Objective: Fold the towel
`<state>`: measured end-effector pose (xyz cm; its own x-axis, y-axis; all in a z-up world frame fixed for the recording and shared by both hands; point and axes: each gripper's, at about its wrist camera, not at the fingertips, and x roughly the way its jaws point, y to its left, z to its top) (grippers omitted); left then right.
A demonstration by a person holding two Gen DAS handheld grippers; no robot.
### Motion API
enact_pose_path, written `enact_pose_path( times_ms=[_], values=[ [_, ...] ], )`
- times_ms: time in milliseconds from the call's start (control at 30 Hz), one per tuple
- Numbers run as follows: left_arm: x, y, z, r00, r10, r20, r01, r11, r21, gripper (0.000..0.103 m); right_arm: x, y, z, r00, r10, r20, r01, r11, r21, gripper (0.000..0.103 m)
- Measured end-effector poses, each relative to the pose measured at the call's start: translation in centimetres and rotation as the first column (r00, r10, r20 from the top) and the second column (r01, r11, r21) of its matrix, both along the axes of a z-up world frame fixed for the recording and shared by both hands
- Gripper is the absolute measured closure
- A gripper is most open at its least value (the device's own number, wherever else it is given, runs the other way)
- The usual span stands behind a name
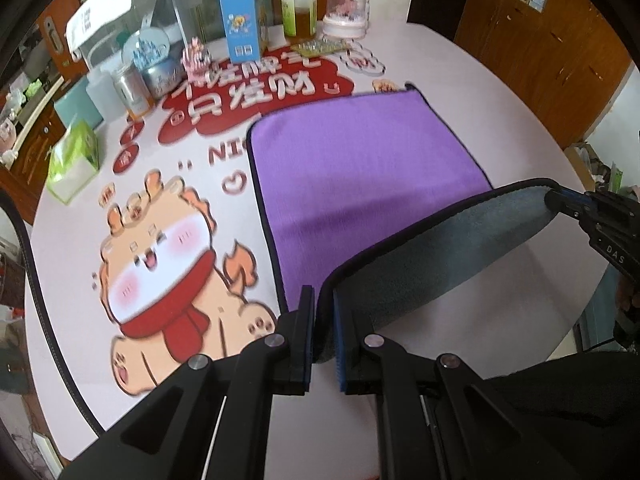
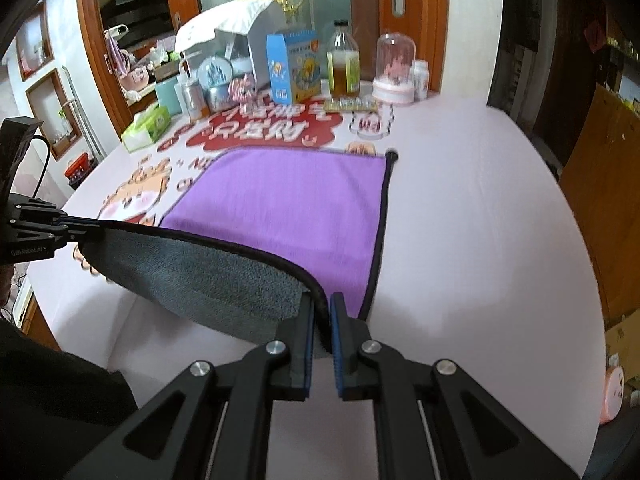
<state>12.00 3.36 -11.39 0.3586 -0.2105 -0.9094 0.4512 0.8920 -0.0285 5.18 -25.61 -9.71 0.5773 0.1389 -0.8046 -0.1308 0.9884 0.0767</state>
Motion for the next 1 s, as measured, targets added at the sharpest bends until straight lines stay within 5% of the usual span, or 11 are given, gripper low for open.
enact_pose_path(
  times_ms=[667,1000],
  values=[
    [10.0,0.0,4.3,0.986,0.103,0.134,-0.098,0.994,-0.043,0.096,9.5,-0.9,4.0,0.979,-0.034,0.199,0.046,0.997,-0.055,0.095],
    [13.9,0.5,1.7,0.987,0.140,0.081,-0.139,0.990,-0.020,0.096,13.4,-0.2,0.8,0.997,-0.019,0.075,0.019,1.000,-0.001,0.095]
  ],
)
